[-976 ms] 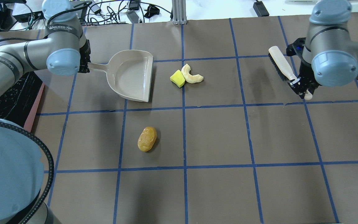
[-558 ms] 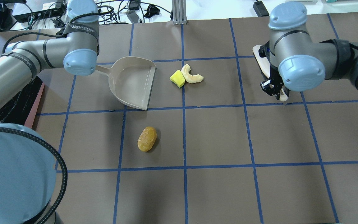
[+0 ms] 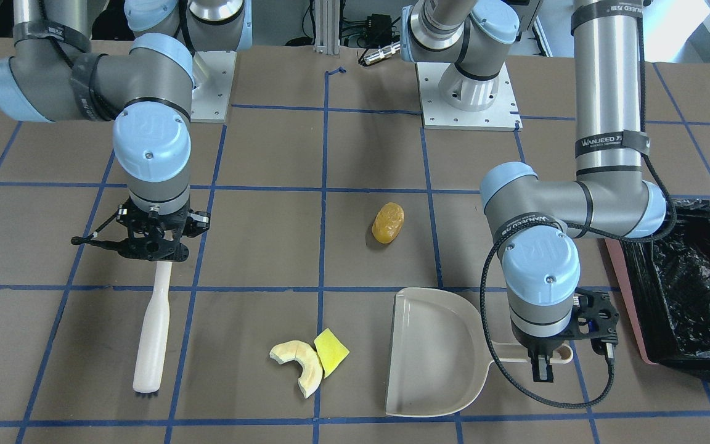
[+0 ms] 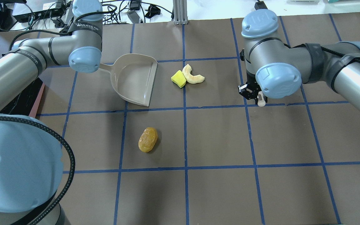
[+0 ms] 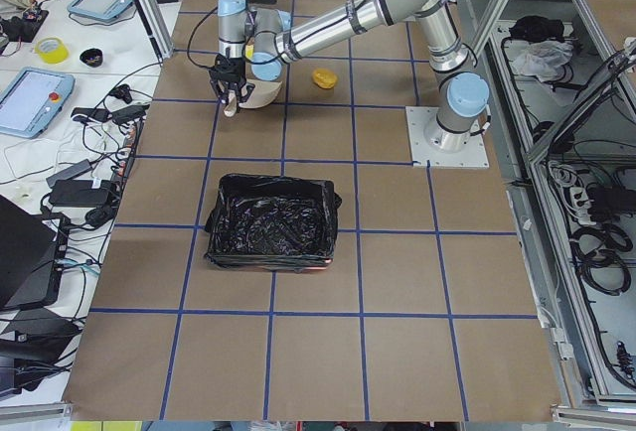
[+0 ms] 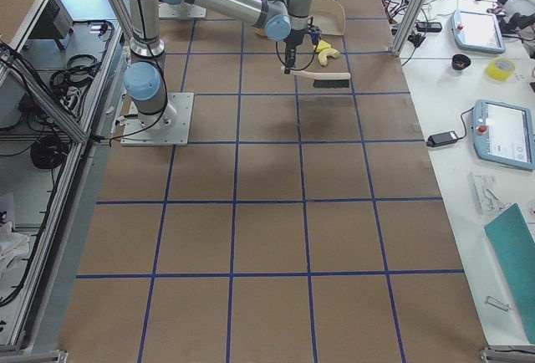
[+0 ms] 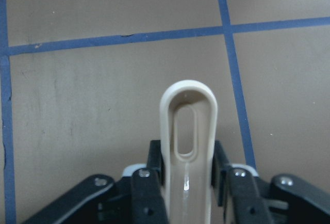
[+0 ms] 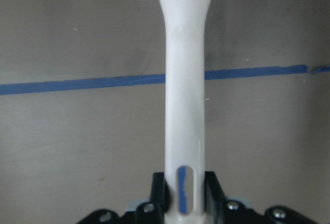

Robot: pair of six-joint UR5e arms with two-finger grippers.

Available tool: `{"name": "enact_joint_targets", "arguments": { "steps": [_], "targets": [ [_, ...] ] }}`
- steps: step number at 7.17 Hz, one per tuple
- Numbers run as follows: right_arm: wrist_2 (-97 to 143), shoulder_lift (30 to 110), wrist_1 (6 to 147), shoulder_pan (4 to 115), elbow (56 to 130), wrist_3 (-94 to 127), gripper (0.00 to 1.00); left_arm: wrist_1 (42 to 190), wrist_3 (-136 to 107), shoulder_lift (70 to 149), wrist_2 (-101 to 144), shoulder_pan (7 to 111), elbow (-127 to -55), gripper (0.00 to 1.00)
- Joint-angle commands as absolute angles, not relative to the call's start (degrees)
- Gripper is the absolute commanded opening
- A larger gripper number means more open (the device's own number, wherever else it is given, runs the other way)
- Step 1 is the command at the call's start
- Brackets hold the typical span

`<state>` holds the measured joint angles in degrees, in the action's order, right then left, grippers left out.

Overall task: Sweep and dump trash into bin
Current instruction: 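Lift the white brush with the right gripper and carry it toward the sponge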

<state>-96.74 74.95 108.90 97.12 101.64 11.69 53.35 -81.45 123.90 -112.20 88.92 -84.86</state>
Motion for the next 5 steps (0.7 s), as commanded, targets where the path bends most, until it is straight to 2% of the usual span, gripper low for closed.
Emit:
{"name": "enact_joint_targets", "arguments": {
  "steps": [1, 5],
  "targets": [
    [-87.7, 72.8, 108.7, 97.9, 99.9, 17.5, 0.01, 53.3, -82.0, 124.6, -113.1, 88.9, -84.6, 0.00],
    [-76.2, 69.4, 109.6, 101.1, 95.6, 21.4, 0.00, 53.3, -82.0, 125.0, -114.2, 88.9, -84.4, 0.00]
  ]
}}
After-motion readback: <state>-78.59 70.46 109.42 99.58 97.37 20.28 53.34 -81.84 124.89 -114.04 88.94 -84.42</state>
